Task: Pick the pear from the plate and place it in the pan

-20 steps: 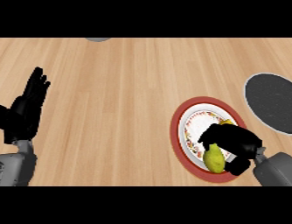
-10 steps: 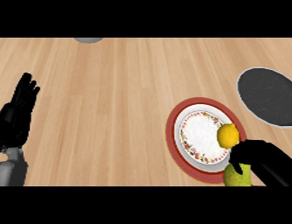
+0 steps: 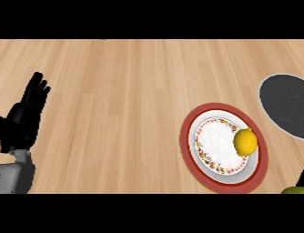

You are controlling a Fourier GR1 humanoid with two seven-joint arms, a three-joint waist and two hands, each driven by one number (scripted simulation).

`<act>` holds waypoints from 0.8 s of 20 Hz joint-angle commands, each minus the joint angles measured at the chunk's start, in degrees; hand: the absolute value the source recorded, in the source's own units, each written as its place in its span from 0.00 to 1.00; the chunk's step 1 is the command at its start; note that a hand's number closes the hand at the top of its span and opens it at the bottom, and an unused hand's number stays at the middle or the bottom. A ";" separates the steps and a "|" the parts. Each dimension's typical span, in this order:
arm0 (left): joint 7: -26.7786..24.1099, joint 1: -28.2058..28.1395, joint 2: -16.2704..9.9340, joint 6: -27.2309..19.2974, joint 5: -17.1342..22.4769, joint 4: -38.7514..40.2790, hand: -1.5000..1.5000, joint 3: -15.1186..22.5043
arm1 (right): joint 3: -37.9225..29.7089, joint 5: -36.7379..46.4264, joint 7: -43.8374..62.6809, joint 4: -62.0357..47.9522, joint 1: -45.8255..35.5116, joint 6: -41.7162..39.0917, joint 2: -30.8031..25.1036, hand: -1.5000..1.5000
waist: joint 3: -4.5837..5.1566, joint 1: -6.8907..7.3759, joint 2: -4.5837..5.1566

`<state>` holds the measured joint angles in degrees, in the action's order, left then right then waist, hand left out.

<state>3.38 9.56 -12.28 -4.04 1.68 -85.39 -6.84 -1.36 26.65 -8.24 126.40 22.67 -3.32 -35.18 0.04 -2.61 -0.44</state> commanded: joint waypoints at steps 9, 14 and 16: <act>1.34 2.33 0.44 0.82 -0.72 -0.67 0.50 1.52 | -18.45 -18.91 -1.36 -30.03 -21.71 -6.32 -4.38 1.00 | -0.10 3.80 0.65; 0.97 5.67 0.89 1.04 -0.75 2.40 0.50 1.47 | -17.05 -13.17 -10.87 -51.44 -33.85 -4.91 -7.22 1.00 | -0.13 4.27 0.90; -0.47 4.32 -0.29 3.26 1.16 2.53 0.50 0.22 | -14.82 -4.51 -14.05 -56.25 -33.95 3.12 -5.82 1.00 | -0.19 5.48 1.30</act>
<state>4.00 13.91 -10.99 -3.23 0.90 -83.69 -5.04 -17.54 14.81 -16.73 82.26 -6.03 -6.19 -40.93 -0.07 1.59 0.46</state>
